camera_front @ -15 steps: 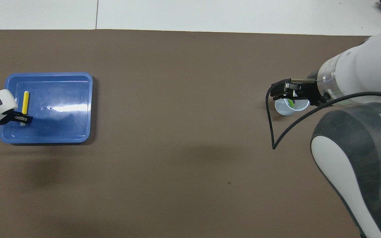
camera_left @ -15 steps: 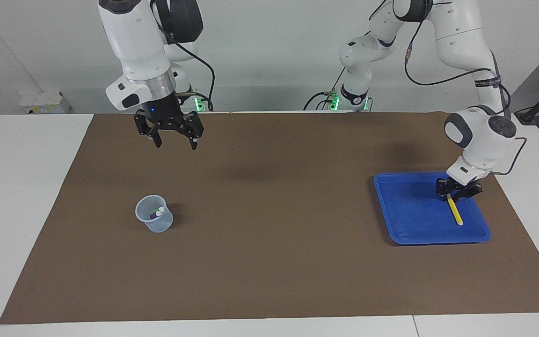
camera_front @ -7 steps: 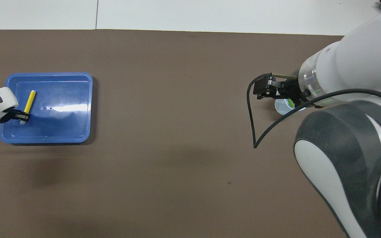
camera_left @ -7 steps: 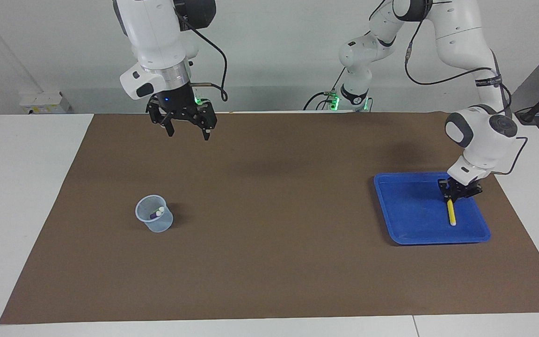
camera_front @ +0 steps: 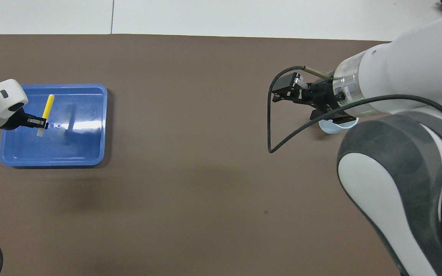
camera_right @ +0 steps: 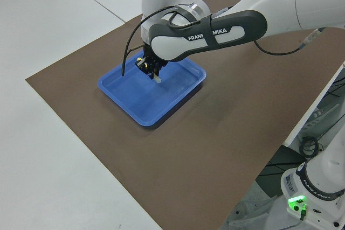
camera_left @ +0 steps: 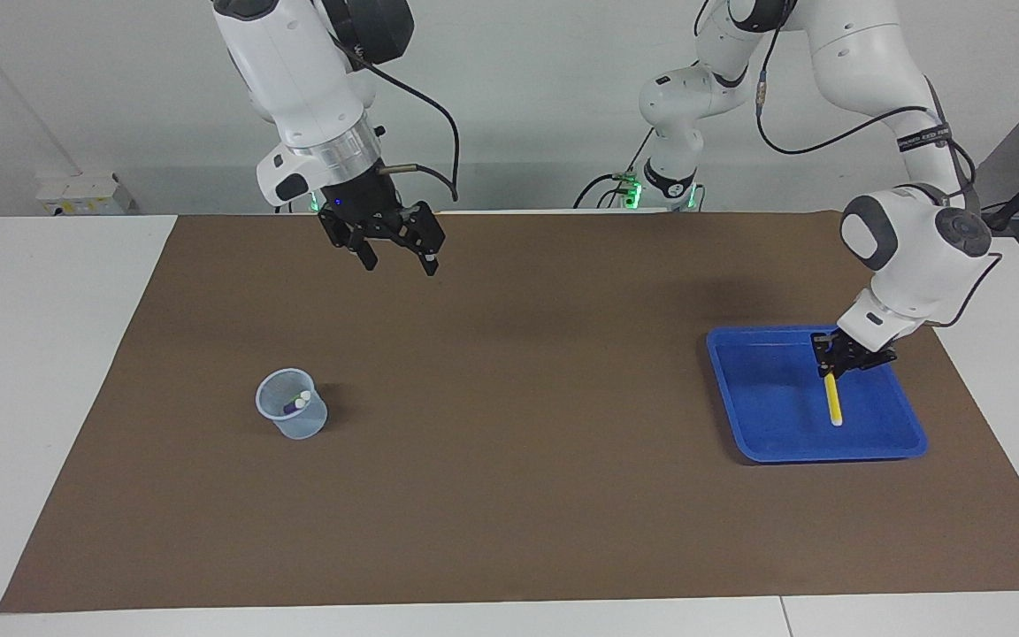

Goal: Transfer and insert pens with both arms
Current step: 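Lift the yellow pen with the left gripper while the right gripper approaches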

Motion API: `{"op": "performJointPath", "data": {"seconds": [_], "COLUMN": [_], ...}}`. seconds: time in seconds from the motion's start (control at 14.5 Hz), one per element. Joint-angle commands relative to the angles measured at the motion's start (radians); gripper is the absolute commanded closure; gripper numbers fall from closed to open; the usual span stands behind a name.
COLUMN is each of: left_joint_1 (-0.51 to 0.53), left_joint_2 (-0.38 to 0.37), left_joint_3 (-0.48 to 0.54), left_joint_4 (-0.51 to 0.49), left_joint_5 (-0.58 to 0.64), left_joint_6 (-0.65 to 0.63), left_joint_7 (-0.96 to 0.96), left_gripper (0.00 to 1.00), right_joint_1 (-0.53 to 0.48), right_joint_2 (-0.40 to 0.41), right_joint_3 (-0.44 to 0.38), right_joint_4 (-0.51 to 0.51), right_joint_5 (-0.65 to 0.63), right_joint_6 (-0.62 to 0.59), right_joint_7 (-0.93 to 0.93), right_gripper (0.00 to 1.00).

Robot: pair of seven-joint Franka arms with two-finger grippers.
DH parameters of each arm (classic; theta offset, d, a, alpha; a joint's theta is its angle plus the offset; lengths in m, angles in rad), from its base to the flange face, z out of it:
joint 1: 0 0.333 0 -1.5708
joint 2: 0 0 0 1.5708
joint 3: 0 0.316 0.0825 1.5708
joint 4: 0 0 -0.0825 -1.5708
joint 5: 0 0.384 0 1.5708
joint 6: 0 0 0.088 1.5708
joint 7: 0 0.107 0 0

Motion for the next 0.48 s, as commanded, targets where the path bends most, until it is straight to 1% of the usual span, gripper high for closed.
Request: {"op": "performJointPath", "data": {"seconds": [0.0,0.14,0.21,0.28,0.41], "left_joint_1": [-0.067,-0.143,-0.185,-0.225,-0.304], "left_joint_2": [-0.067,-0.1,-0.112,-0.121,-0.135], "left_joint_3": [0.011,0.01,0.01,0.01,0.007], "left_joint_4": [-0.01,-0.01,-0.013,-0.015,-0.012], "left_joint_5": [-0.034,-0.081,-0.094,-0.097,-0.155], "left_joint_6": [-0.101,-0.15,-0.163,-0.178,-0.184], "left_joint_7": [-0.098,-0.221,-0.282,-0.348,-0.473], "left_gripper": [1.0,1.0,1.0,1.0,1.0], "right_joint_1": [-0.005,0.02,0.027,0.049,0.061], "right_joint_2": [-0.022,-0.021,-0.018,-0.012,0.01], "right_joint_3": [0.004,0.004,0.004,0.004,0.004], "right_joint_4": [-0.09,-0.113,-0.129,-0.138,-0.139], "right_joint_5": [0.11,0.176,0.181,0.185,0.224], "right_joint_6": [0.129,0.189,0.219,0.252,0.288], "right_joint_7": [0.023,0.074,0.109,0.118,0.106], "right_gripper": [0.0,0.0,0.0,0.0,0.0]}}
